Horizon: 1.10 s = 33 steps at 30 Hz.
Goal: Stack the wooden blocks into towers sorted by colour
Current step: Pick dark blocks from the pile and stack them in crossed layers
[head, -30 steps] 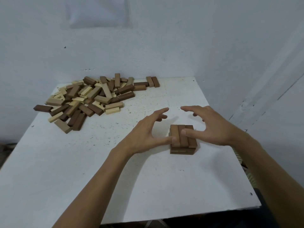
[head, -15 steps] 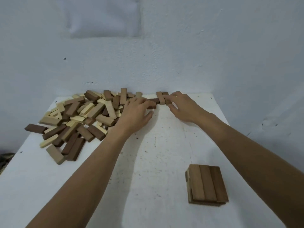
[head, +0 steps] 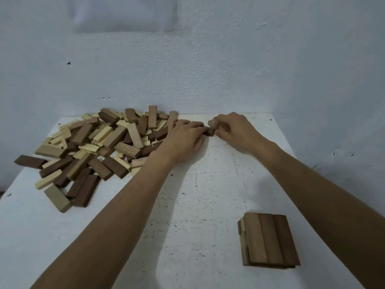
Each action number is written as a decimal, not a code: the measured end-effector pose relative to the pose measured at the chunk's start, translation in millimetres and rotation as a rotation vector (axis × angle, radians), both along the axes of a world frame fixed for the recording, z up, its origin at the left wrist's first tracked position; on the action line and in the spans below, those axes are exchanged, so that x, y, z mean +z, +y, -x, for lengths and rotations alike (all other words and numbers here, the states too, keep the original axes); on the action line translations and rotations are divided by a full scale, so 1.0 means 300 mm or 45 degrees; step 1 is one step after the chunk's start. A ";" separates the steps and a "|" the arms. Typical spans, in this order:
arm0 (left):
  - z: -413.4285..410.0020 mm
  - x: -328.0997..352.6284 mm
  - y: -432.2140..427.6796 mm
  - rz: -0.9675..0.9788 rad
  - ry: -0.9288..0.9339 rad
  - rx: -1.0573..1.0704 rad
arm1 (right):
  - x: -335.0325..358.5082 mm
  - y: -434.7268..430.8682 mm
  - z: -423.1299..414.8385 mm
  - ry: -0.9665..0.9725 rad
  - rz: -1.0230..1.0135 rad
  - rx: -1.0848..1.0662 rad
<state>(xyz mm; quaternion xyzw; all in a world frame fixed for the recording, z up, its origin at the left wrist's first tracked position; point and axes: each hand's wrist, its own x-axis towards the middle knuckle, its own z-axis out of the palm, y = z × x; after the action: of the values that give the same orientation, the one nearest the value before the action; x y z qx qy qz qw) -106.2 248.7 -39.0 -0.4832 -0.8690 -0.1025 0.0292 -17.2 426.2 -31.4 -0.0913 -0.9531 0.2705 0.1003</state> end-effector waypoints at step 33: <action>-0.448 0.022 -0.690 -0.151 -0.565 0.004 | 0.084 -0.634 -0.479 -0.292 -0.052 0.376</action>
<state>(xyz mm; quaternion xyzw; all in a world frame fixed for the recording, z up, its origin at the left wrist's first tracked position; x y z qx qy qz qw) 28.0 41.8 -32.3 -0.4448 -0.8474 -0.2572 -0.1340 126.4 235.9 -6.0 0.0216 -0.9666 0.2507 -0.0481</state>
